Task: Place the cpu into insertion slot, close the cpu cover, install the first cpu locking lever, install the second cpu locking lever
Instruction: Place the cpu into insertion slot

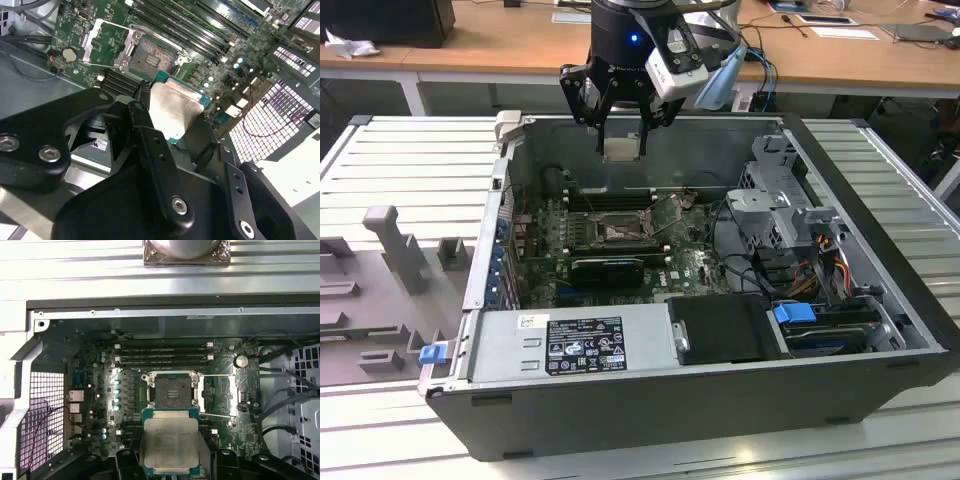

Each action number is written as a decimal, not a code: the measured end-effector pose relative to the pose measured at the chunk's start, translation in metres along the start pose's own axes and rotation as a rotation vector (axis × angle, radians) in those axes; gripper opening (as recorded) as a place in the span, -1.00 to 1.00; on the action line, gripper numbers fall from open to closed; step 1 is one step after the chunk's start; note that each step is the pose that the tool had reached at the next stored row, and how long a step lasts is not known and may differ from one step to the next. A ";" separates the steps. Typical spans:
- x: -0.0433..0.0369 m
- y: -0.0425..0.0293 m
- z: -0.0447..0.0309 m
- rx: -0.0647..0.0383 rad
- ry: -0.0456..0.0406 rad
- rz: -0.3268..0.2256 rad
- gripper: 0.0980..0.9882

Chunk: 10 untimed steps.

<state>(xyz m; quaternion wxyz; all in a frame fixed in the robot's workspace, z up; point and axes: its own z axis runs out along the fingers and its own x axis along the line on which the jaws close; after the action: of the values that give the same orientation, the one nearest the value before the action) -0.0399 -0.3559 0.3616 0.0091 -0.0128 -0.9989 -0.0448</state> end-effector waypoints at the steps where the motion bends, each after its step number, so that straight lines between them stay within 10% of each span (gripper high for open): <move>1: 0.0000 0.0000 0.0000 0.000 -0.0004 0.004 -0.03; 10: 0.0000 0.0000 0.0000 0.000 -0.0024 0.027 -0.03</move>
<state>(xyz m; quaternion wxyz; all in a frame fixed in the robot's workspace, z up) -0.0399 -0.3559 0.3616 0.0085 -0.0264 -0.9986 -0.0449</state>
